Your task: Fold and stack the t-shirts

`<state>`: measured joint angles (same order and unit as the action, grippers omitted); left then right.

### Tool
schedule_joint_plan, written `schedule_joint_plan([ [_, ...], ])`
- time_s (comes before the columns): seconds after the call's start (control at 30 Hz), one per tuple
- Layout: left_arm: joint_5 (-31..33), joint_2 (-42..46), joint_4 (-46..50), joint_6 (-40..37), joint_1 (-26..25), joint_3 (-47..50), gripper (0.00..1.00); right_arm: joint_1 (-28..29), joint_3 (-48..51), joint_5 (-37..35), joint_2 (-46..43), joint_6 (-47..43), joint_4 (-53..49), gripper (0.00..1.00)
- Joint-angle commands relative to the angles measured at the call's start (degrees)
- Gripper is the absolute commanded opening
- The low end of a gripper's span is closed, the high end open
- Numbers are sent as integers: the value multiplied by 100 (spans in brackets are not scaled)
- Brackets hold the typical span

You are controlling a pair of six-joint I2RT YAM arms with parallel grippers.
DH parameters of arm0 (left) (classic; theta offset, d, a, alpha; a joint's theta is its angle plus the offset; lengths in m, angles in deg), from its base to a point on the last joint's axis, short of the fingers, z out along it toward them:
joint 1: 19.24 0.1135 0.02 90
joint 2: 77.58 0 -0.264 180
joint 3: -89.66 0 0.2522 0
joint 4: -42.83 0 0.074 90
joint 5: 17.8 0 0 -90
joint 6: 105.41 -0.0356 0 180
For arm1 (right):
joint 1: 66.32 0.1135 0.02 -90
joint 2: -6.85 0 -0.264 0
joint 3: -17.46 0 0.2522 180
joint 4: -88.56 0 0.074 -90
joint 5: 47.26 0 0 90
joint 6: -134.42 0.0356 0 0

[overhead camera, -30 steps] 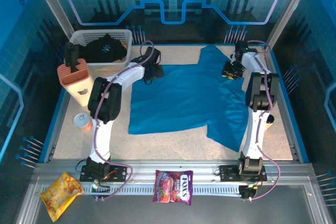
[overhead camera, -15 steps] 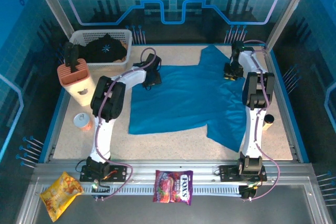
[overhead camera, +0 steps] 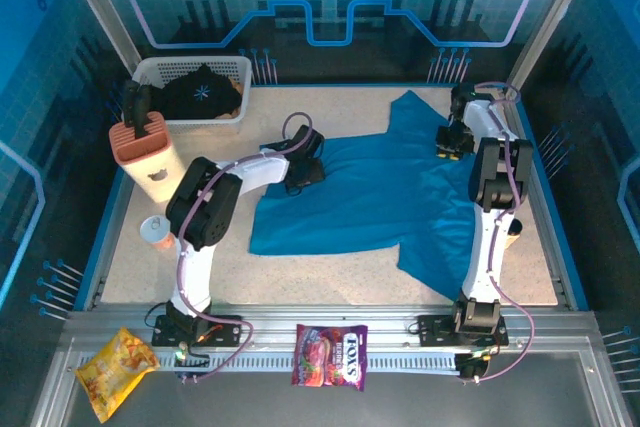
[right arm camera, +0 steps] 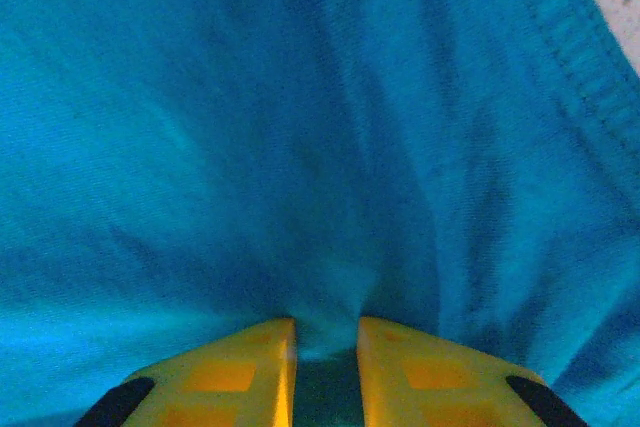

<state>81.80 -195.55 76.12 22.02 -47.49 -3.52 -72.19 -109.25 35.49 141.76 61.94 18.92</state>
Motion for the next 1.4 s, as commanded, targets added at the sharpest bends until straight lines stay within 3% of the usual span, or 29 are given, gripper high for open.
schedule_joint_plan([
  [0.0,-385,210,565,101,5,158,55,-114,335,-211,-359,120,-263,24],
  [0.23,-262,919,708,-64,-13,34,56,-143,637,135,-953,118,-15,26],
  [0.43,148,1090,1548,-777,250,-993,61,-84,678,445,-1621,-31,-69,32],
  [0.63,-446,459,1878,-1321,1098,-1794,60,141,1225,588,-2408,-65,103,38],
  [0.8,-549,-640,2437,-1700,1551,-2807,56,257,1821,908,-2781,40,352,39],
  [1.07,-22,-1602,2578,-1834,1770,-3561,49,462,2402,1014,-3021,129,621,36],
  [1.37,524,-1916,2657,-2094,1805,-3679,48,525,2643,1039,-2921,138,735,35],
])
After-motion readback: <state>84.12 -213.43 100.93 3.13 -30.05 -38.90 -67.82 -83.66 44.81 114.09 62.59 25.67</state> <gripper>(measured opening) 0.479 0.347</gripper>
